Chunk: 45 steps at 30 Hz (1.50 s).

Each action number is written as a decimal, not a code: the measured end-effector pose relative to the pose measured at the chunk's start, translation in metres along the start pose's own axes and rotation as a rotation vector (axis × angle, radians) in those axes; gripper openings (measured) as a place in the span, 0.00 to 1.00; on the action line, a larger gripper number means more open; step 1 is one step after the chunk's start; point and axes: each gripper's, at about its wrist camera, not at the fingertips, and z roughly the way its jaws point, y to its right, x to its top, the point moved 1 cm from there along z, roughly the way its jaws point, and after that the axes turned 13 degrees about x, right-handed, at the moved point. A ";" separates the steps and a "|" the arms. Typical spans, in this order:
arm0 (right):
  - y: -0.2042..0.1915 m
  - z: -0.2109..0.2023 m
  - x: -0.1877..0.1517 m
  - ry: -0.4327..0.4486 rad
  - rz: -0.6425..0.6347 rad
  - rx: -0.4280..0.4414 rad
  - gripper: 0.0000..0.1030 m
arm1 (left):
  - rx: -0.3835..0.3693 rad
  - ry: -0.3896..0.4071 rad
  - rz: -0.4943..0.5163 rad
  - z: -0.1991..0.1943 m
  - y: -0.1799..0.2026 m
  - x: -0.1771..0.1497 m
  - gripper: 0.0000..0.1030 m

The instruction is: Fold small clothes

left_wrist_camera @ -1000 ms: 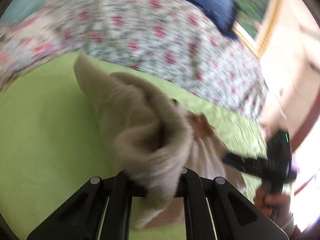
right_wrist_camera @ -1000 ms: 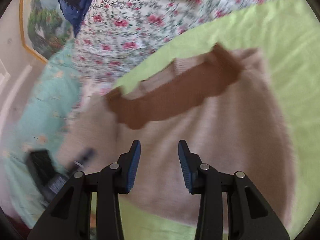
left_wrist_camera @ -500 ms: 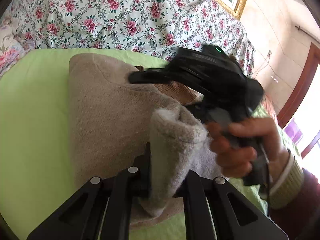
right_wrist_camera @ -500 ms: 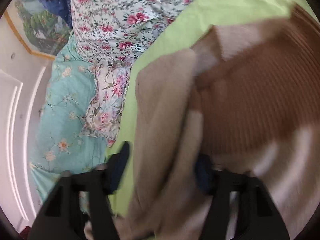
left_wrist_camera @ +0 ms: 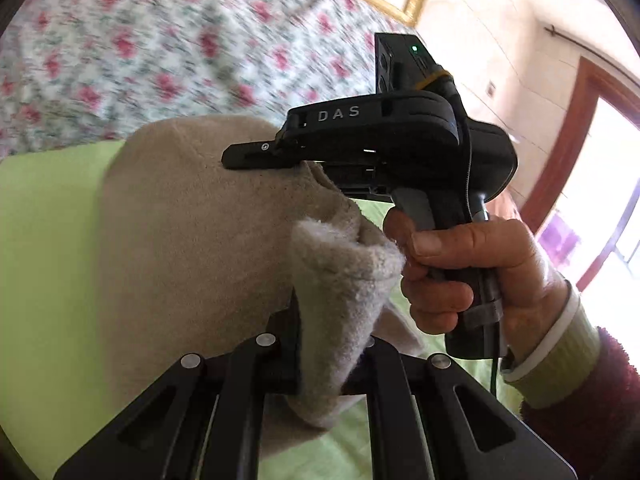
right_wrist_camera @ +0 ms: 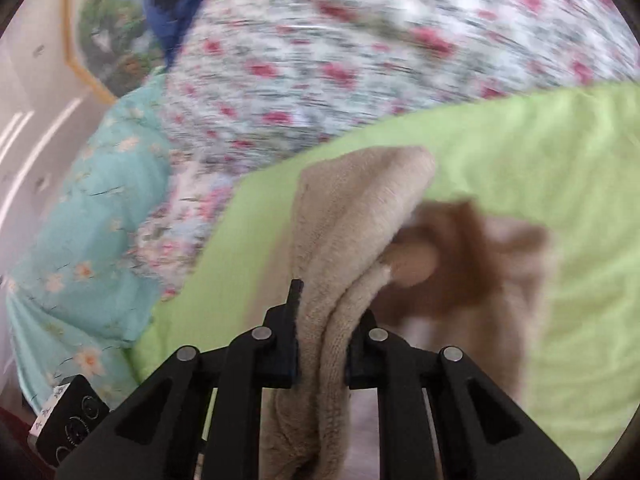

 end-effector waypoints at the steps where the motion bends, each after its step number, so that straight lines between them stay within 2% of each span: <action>1: 0.013 -0.005 -0.005 -0.005 0.011 -0.033 0.16 | -0.018 -0.034 0.002 0.016 0.009 -0.003 0.07; 4: 0.044 -0.018 -0.017 -0.009 0.047 -0.090 0.16 | -0.053 -0.104 0.007 0.046 0.024 -0.011 0.07; 7: 0.061 -0.025 -0.024 0.004 0.066 -0.100 0.16 | -0.061 -0.126 0.031 0.059 0.038 -0.018 0.07; 11: 0.067 -0.018 -0.025 -0.015 0.052 -0.119 0.16 | -0.036 -0.146 0.053 0.069 0.047 -0.023 0.08; 14: 0.065 -0.011 -0.027 -0.030 0.008 -0.149 0.17 | -0.022 -0.179 0.033 0.078 0.041 -0.027 0.10; 17: 0.065 -0.014 -0.028 -0.012 0.015 -0.173 0.21 | -0.030 -0.199 0.027 0.076 0.041 -0.029 0.12; 19: 0.064 -0.025 -0.031 0.013 0.030 -0.210 0.30 | -0.053 -0.222 0.034 0.072 0.040 -0.026 0.22; 20: 0.062 -0.032 -0.032 0.024 0.032 -0.229 0.31 | -0.070 -0.233 0.037 0.065 0.037 -0.026 0.31; 21: 0.060 -0.038 -0.035 0.033 0.031 -0.248 0.37 | -0.078 -0.232 0.035 0.055 0.034 -0.026 0.41; 22: 0.057 -0.047 -0.038 0.044 0.032 -0.280 0.49 | -0.084 -0.221 0.030 0.041 0.029 -0.028 0.47; 23: 0.055 -0.054 -0.040 0.054 0.034 -0.295 0.55 | -0.087 -0.204 0.020 0.028 0.023 -0.029 0.59; 24: 0.054 -0.062 -0.043 0.073 0.037 -0.296 0.62 | -0.082 -0.194 0.011 0.020 0.018 -0.029 0.72; 26: 0.052 -0.075 -0.048 0.105 0.053 -0.262 0.65 | -0.053 -0.151 -0.029 -0.003 -0.004 -0.026 0.83; 29: 0.059 -0.079 -0.052 0.102 0.112 -0.205 0.67 | -0.019 -0.134 -0.086 -0.013 -0.034 -0.019 0.84; 33: 0.066 -0.067 -0.056 0.074 0.144 -0.194 0.67 | 0.023 -0.186 -0.209 0.007 -0.083 -0.010 0.84; 38: 0.073 -0.051 -0.058 0.036 0.163 -0.159 0.67 | -0.031 -0.244 -0.330 0.030 -0.116 -0.011 0.84; 45: 0.088 -0.029 -0.052 -0.019 0.186 -0.132 0.67 | -0.118 -0.329 -0.378 0.089 -0.128 -0.004 0.86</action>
